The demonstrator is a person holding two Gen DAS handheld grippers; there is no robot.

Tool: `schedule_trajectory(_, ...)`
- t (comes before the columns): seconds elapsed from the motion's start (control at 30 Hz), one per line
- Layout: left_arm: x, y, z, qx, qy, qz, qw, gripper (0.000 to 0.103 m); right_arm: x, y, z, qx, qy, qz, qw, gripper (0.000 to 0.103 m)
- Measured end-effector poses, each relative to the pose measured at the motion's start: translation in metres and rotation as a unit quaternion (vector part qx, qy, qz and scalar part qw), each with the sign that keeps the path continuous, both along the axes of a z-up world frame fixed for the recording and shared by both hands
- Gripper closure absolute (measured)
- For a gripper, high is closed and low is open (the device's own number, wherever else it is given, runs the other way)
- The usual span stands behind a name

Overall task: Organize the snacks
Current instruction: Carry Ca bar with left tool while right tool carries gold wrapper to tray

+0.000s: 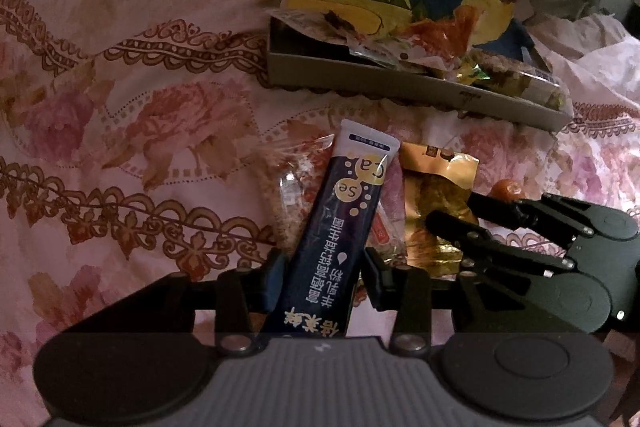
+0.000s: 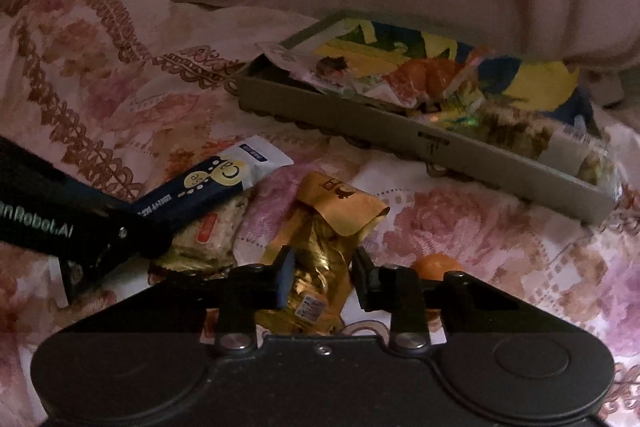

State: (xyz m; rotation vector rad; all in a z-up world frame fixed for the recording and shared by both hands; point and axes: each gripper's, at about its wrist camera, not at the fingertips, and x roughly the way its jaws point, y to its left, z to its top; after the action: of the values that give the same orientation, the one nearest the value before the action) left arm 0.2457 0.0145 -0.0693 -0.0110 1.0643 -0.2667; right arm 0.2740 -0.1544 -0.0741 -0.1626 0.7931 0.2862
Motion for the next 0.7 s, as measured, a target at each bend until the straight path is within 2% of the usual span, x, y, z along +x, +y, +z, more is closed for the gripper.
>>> schedule_trajectory(0.17,-0.003,0.003,0.003,-0.017,-0.001,0.005,0.9998,0.060,-0.012,0.011,0.007,-0.045,-0.036,0.024,0.998,0.077)
schedule_trajectory(0.4,-0.011,0.005,0.011,-0.032,-0.016,0.006,0.9993,0.061,-0.033,0.029,0.011,-0.114,-0.089,0.066,0.987,0.081)
schedule_trajectory(0.5,-0.013,0.006,0.013,-0.033,-0.018,0.005,0.9993,0.062,-0.034,0.025,0.015,-0.095,-0.092,0.073,0.988,0.082)
schedule_trajectory(0.7,-0.013,0.007,0.012,-0.033,-0.017,0.015,0.9992,0.062,-0.021,0.008,0.023,0.005,-0.062,0.059,0.996,0.082)
